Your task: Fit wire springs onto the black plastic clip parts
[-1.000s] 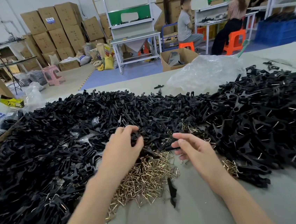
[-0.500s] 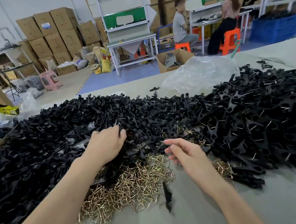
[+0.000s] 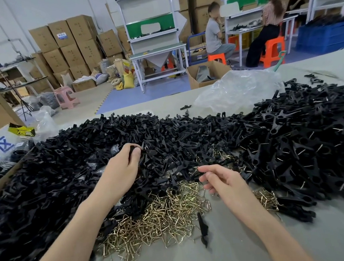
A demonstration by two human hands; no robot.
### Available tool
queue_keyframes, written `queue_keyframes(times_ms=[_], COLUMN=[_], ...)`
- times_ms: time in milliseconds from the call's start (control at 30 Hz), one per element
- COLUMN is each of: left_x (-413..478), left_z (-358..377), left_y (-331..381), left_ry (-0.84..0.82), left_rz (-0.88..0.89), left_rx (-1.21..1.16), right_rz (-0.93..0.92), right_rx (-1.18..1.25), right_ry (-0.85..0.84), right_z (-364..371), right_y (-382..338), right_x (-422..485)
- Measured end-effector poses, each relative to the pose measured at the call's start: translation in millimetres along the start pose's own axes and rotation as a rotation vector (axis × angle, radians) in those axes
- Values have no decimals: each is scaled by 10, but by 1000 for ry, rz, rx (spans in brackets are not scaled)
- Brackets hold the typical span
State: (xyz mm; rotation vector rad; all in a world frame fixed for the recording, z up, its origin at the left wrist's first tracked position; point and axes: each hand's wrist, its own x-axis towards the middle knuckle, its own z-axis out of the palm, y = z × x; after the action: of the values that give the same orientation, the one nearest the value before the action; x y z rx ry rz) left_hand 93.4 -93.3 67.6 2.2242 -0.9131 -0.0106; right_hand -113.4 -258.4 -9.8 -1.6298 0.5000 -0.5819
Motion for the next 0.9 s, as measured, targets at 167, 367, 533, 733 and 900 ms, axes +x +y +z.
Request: queue_keyframes(times_ms=[167,367,533,733,900], left_x=[-530,-953,-1013,-1029,-1064], left_z=[287,806,835,851,825], left_y=[211,344,337,247,297], left_ry=[161,62,71,165,141], left_rz=[50,112,150,100,99], left_rx=[-263,-238,-232,-257,-306], right_rz=[-73,-87,-48,-83,-63], right_rx=[49,72,10,-52,88], right_ry=[-79,-172,-147,72,-70], right_z=[28,169,215,169,209], right_y=[-160,-212,-125,-98,-185], right_x=[-69,-135,-87,-38,-76])
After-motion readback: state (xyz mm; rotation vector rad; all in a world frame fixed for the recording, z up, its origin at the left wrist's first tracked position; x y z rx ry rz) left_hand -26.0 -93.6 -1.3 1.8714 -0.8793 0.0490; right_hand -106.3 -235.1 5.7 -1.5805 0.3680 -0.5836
